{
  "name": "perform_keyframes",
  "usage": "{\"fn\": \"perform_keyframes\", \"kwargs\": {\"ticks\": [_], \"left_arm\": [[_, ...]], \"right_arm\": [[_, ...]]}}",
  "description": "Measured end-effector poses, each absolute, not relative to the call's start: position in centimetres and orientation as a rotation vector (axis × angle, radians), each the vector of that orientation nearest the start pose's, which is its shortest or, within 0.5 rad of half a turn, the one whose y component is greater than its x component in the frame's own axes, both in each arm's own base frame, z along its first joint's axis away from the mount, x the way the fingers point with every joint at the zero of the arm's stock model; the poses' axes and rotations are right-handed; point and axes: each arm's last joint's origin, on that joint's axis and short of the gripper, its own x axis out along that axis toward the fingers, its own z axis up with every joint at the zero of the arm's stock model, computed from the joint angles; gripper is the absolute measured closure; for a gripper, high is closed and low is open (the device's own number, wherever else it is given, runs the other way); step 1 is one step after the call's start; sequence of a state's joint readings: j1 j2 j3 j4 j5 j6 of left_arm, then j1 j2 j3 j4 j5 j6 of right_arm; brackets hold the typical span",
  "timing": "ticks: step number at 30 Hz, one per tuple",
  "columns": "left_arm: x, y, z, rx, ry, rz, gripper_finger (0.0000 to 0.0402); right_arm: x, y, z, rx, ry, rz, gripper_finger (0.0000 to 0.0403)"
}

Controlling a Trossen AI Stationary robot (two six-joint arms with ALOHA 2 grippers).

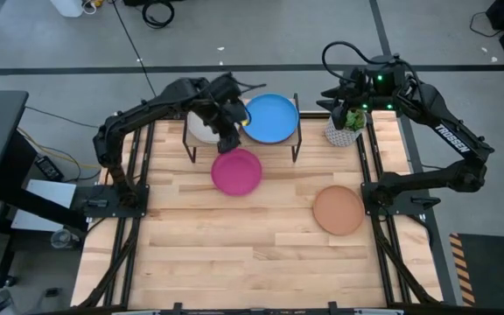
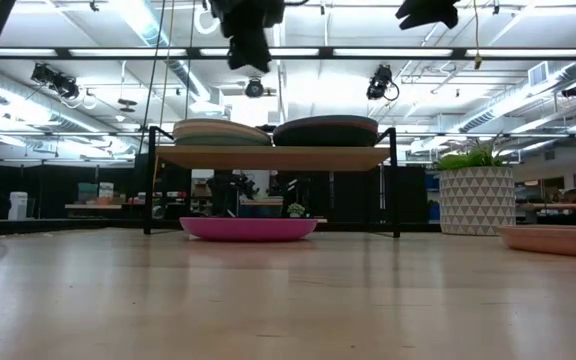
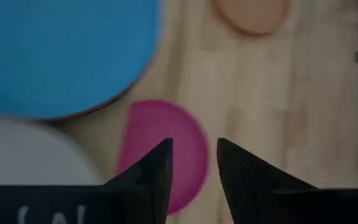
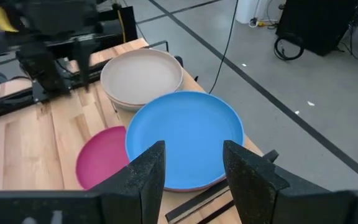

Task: Place and stack plates onto a shelf
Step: Stack the pink plate on the light blue plate on the shelf

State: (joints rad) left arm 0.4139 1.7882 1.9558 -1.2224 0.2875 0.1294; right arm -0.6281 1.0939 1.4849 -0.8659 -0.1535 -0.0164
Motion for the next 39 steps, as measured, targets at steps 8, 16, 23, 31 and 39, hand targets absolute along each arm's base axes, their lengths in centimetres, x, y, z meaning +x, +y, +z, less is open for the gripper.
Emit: {"fn": "perform_keyframes", "kwargs": {"ticks": [8, 16, 23, 31, 39], "left_arm": [[35.8, 7.1, 32.5, -0.185, 1.094, -0.097, 0.027], [37.0, 2.5, 25.4, -0.11, 1.113, -0.041, 0.027], [36.7, 1.0, 21.4, -0.082, 1.088, 0.061, 0.027], [35.8, 0.2, 18.6, -0.066, 1.081, 0.172, 0.027], [35.7, 0.1, 16.9, -0.034, 1.073, 0.218, 0.027]], "right_arm": [[15.3, -10.6, 43.9, 0.181, 0.488, -0.454, 0.0235], [15.3, -10.5, 43.8, 0.183, 0.504, -0.44, 0.0235], [15.2, -10.4, 43.6, 0.196, 0.517, -0.413, 0.0235], [15.4, -10.1, 43.6, 0.201, 0.515, -0.385, 0.0235], [15.6, -9.8, 43.6, 0.203, 0.515, -0.368, 0.0235]]}}
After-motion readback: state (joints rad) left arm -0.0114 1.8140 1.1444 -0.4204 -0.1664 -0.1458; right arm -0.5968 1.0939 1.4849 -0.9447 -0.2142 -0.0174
